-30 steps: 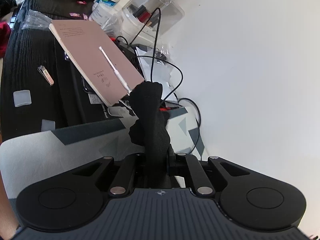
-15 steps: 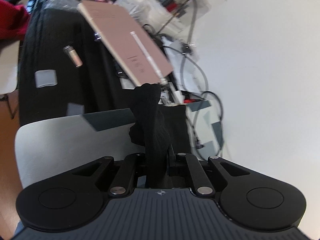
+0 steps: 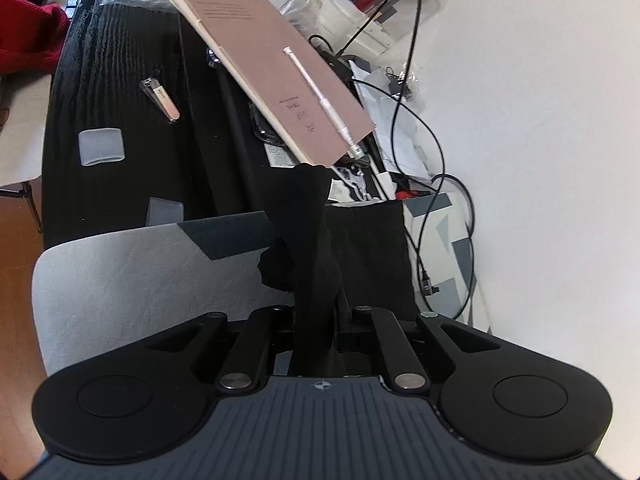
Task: Fold clothes
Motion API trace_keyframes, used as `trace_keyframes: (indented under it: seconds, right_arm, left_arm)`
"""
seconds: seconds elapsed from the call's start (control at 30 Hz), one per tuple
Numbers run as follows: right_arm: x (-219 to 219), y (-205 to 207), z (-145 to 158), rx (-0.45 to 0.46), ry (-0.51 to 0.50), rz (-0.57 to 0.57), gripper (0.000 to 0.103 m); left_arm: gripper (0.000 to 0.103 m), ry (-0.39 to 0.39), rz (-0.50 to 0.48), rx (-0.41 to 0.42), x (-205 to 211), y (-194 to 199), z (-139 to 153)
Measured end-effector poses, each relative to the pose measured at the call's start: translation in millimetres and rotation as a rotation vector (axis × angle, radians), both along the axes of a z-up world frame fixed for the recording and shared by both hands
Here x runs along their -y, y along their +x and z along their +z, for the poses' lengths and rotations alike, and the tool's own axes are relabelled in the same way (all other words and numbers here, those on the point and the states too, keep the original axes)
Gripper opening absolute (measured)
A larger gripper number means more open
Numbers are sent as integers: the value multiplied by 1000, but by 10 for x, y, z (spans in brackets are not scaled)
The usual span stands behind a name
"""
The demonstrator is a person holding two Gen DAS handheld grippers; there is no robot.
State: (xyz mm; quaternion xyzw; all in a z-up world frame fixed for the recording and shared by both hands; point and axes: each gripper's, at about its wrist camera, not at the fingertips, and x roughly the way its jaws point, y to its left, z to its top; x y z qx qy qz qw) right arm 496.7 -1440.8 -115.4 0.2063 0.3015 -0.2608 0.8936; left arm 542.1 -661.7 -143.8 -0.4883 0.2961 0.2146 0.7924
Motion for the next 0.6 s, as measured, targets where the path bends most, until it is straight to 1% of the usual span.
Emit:
trace_keyframes:
  seconds: [0.07,0.13,0.2,0.27,0.3,0.37,0.4,0.47,0.5,0.6]
  right_arm:
    - [-114,280,-91,-29,-27,101,49]
    - [-202,553,-196,-53,-63,180,49]
    - [-211,867,-279,-79,-85,219,49]
    - [-210,1174,-352,-120,-86,247,49]
    - [-210,1327,-387,-142,-85,260,52]
    - [-217,1566,-546,-220,-108,294,51]
    - [-212,1659,-603,-244,-124,289,48]
    - [-149,1832,-682,-270,-145,255,6]
    - [-95,1859,-688,-262,-149,228,0]
    - [138,2005,-649,-214,-142,148,0]
  left_arm:
    - [10,-4,6,-12,-8,-11,-19]
    - [10,-4,11,-19,-9,-20,-26]
    - [10,1,15,-23,4,-27,-23]
    - [10,8,18,-25,17,-26,-17]
    - [10,11,20,-25,23,-24,-14]
    - [10,19,20,-27,33,-14,-10]
    - [10,26,19,-30,39,-7,-10]
    - [10,43,14,-38,51,14,-13]
    - [10,52,9,-43,57,28,-17]
    - [10,62,4,-59,69,61,-35]
